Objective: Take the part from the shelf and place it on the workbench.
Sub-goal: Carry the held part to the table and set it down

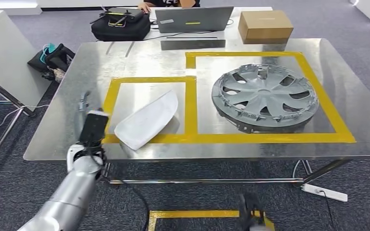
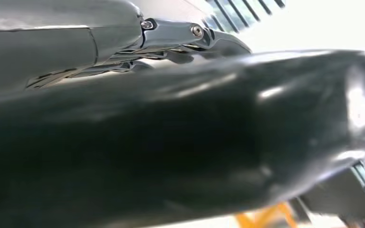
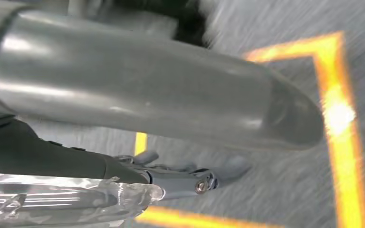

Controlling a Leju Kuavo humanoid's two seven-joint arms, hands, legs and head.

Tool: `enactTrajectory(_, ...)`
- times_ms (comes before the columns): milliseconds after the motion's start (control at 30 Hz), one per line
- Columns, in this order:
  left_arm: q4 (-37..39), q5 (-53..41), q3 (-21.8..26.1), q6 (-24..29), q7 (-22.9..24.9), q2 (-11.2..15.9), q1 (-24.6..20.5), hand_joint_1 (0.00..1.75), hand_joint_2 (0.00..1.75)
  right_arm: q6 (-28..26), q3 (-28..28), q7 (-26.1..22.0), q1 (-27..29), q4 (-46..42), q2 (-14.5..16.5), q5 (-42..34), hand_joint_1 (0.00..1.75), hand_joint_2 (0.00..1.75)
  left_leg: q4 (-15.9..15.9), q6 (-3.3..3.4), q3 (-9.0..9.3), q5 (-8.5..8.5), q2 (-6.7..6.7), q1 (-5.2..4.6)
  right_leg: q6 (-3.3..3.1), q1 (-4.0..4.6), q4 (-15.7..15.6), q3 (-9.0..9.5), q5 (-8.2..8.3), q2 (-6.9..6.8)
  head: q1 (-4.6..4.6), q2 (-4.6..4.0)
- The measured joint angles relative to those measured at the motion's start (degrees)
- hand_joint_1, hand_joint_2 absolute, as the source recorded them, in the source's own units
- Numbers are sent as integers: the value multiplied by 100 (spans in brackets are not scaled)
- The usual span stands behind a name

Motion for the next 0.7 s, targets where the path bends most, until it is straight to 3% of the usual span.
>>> enactTrajectory(67, -404, 51, 294, -181, -68, 307, 421, 0, 0, -73, 29, -618, 599, 330, -201, -29, 0, 0, -2, -3, 15, -21, -12, 8, -8, 8, 9, 17, -29, -12, -2, 0)
enactTrajectory(167, -844, -58, 590, -261, -42, 515, 792, 0, 0, -198, 97, -761, 964, 721, -370, -45, 0, 0, -3, -17, 0, -33, -4, 17, -11, 16, 8, 1, -34, 2, 1, 0)
enactTrajectory(467, -1481, -232, 1001, -194, 126, 740, 1298, 0, 0, -206, 659, -220, 1138, 1227, -563, 27, 0, 0, -2, -17, 28, -43, 4, 4, -9, 3, -3, 27, -34, 8, 2, 0)
enactTrajectory(700, -1715, -156, 1263, -207, 42, 807, 1498, 0, 0, -167, 875, -83, 1221, 1338, -765, -193, 0, 0, -2, -16, 29, -43, 4, 4, -8, 3, -3, 27, -34, 8, 2, 0)
